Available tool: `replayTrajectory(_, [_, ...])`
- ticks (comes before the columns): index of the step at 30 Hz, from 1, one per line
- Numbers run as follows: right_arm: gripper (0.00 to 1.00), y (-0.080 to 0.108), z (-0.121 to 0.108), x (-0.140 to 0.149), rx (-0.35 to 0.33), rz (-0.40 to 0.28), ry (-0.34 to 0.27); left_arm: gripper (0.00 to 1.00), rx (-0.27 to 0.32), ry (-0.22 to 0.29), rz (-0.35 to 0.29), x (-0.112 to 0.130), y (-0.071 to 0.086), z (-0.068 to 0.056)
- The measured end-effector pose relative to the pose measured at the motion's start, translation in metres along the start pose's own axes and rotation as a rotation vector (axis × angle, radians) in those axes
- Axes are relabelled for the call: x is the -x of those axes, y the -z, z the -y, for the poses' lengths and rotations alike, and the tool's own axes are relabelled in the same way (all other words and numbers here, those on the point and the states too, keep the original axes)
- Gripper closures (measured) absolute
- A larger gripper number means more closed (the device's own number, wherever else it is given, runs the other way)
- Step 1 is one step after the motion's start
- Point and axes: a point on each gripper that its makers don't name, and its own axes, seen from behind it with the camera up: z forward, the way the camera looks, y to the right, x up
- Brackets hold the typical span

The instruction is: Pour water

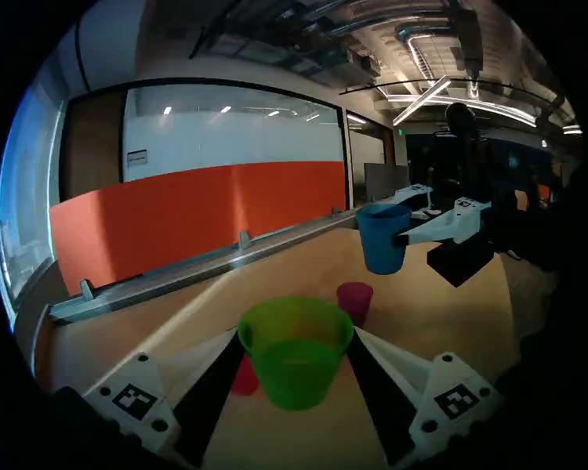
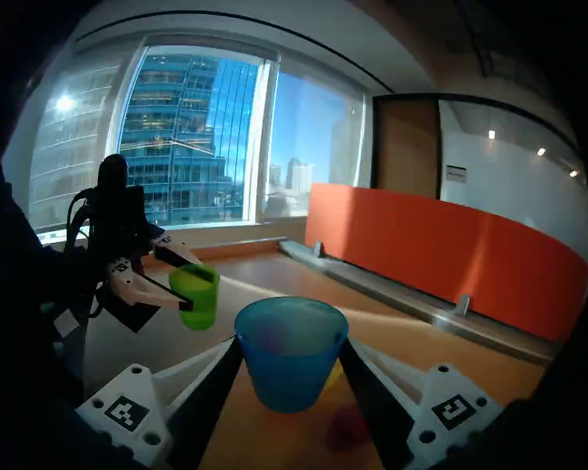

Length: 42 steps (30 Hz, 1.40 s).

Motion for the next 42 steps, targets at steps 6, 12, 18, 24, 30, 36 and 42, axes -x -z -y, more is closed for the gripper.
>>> replayTrajectory(6, [0.11, -0.003, -0.002, 0.020, -0.005, 0.030, 0.009, 0.13, 0.011, 0.002, 0.042, 0.016, -0.006, -0.001])
replayTrajectory(12, [0.11, -0.008, -0.003, 0.044, -0.008, 0.073, 0.020, 0.13, 0.017, 0.018, 0.086, 0.031, -0.011, 0.002])
replayTrajectory(18, [0.11, -0.011, 0.000, 0.060, -0.026, 0.104, 0.021, 0.13, 0.020, 0.017, 0.125, 0.046, -0.014, 0.002])
replayTrajectory(24, [0.11, -0.016, 0.006, 0.073, -0.047, 0.140, 0.024, 0.13, 0.025, 0.011, 0.167, 0.060, -0.016, 0.002])
replayTrajectory(30, [0.11, -0.021, 0.013, 0.085, -0.075, 0.174, 0.022, 0.13, 0.025, 0.013, 0.201, 0.072, -0.018, 0.005])
replayTrajectory(36, [0.11, -0.025, 0.019, 0.100, -0.095, 0.215, 0.018, 0.13, 0.025, 0.001, 0.247, 0.088, -0.019, 0.007])
replayTrajectory(42, [0.10, -0.029, 0.022, 0.112, -0.108, 0.242, 0.012, 0.13, 0.031, -0.005, 0.282, 0.099, -0.021, 0.006])
